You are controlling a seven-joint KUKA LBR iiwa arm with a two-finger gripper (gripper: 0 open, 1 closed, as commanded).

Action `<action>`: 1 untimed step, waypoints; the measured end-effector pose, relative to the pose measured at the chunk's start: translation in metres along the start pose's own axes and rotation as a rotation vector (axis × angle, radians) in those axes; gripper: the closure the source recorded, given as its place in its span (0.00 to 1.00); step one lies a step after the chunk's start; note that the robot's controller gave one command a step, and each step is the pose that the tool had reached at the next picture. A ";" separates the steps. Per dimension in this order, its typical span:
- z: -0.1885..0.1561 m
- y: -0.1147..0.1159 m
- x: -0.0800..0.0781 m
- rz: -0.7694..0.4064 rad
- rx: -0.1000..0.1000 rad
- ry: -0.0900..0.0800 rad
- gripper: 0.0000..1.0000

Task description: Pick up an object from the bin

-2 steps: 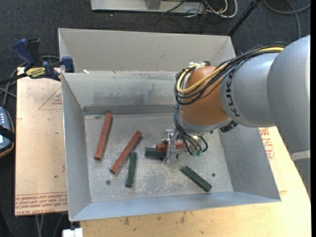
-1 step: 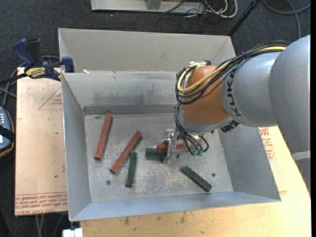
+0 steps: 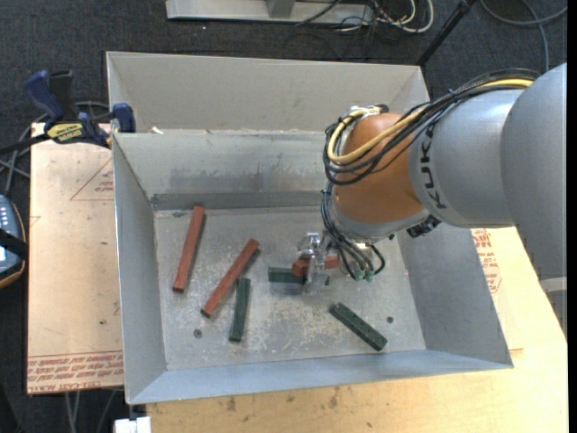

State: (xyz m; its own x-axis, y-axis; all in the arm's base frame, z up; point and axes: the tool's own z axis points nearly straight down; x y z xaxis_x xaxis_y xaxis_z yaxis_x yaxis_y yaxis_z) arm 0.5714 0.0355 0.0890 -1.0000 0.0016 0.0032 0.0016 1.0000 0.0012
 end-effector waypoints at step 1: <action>-0.016 0.000 0.000 0.000 0.000 0.001 1.00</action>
Offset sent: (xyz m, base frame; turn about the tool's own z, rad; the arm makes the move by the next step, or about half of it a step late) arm -0.0002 0.0002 0.0155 0.0000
